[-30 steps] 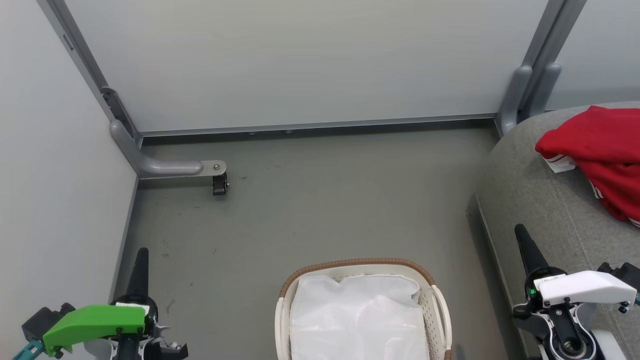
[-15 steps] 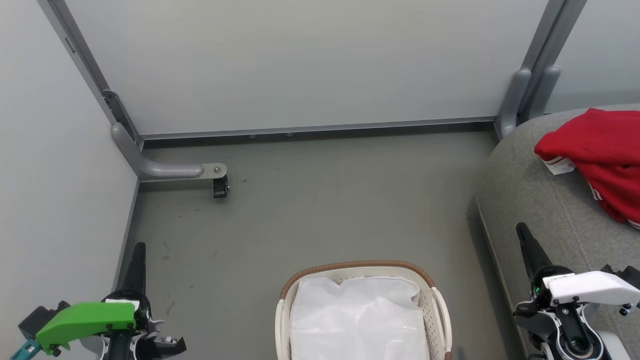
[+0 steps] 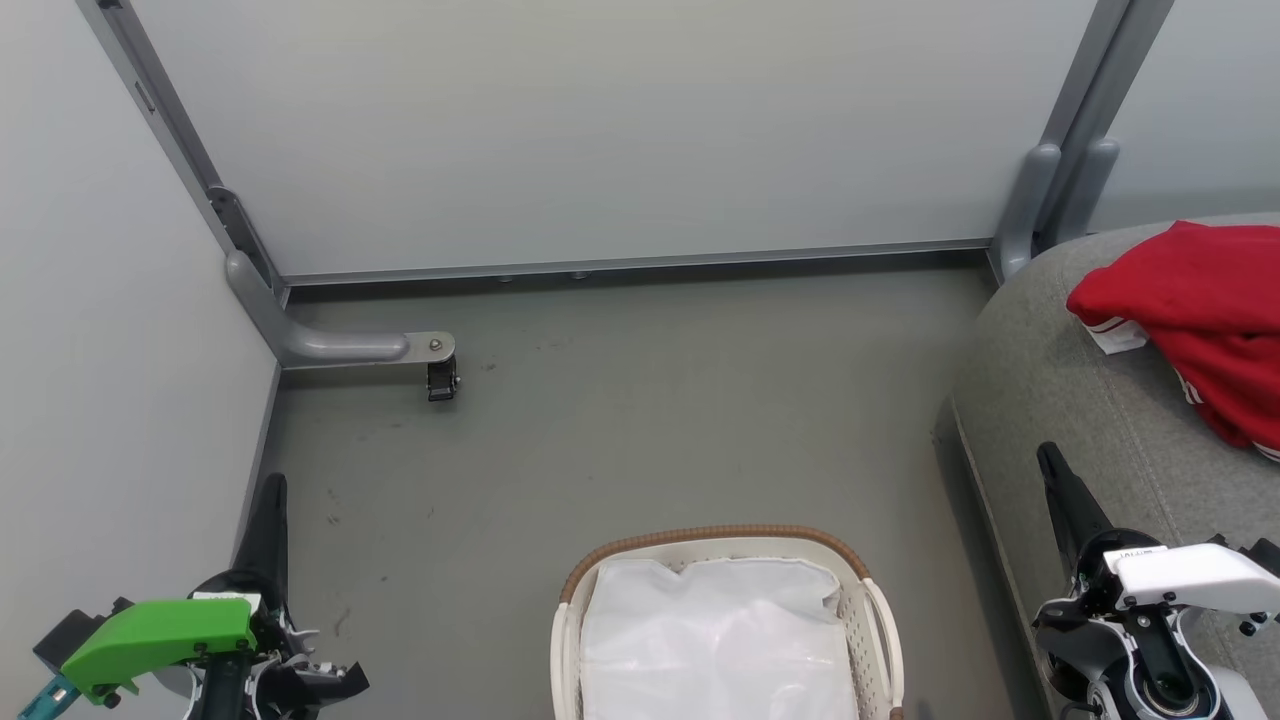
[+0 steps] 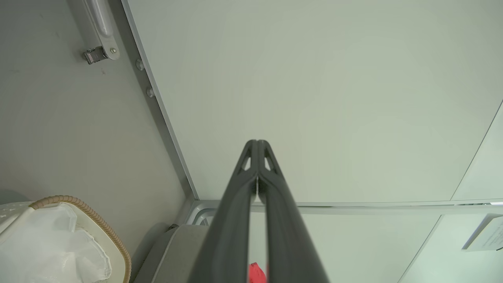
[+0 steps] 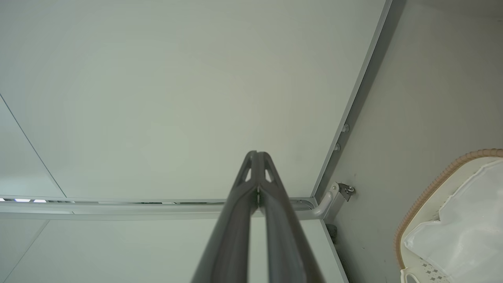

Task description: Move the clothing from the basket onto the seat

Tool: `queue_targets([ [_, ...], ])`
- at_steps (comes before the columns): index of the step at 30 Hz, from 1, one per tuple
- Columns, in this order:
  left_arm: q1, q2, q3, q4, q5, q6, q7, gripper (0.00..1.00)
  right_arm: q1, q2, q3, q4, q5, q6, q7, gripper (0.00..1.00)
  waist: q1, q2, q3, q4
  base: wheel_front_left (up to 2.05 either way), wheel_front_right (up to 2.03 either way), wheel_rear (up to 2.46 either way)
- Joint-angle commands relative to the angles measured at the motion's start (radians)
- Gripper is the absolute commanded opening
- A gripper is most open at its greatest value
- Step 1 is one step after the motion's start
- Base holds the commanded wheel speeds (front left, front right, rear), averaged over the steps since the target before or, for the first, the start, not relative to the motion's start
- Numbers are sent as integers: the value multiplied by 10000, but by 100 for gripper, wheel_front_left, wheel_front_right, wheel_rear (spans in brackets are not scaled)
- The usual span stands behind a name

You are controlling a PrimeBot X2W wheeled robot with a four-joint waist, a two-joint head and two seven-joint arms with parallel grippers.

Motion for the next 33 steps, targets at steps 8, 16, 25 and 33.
queue_targets([
  [8,-205,67,125,-63,-569,-67,180,0,120,-66,-87,-108,630,-7,206,0,0,76,-52,2,0,0,0],
  [16,-197,63,124,-55,-552,-62,194,0,121,-65,-84,-102,630,-7,188,0,0,77,-55,2,0,0,0],
  [25,-197,59,129,-56,-547,-62,199,0,121,-65,-83,-102,630,-7,188,0,0,77,-55,2,0,0,0],
  [33,-198,56,131,-56,-543,-62,203,0,121,-65,-83,-102,630,-7,187,0,0,77,-55,2,0,0,0],
])
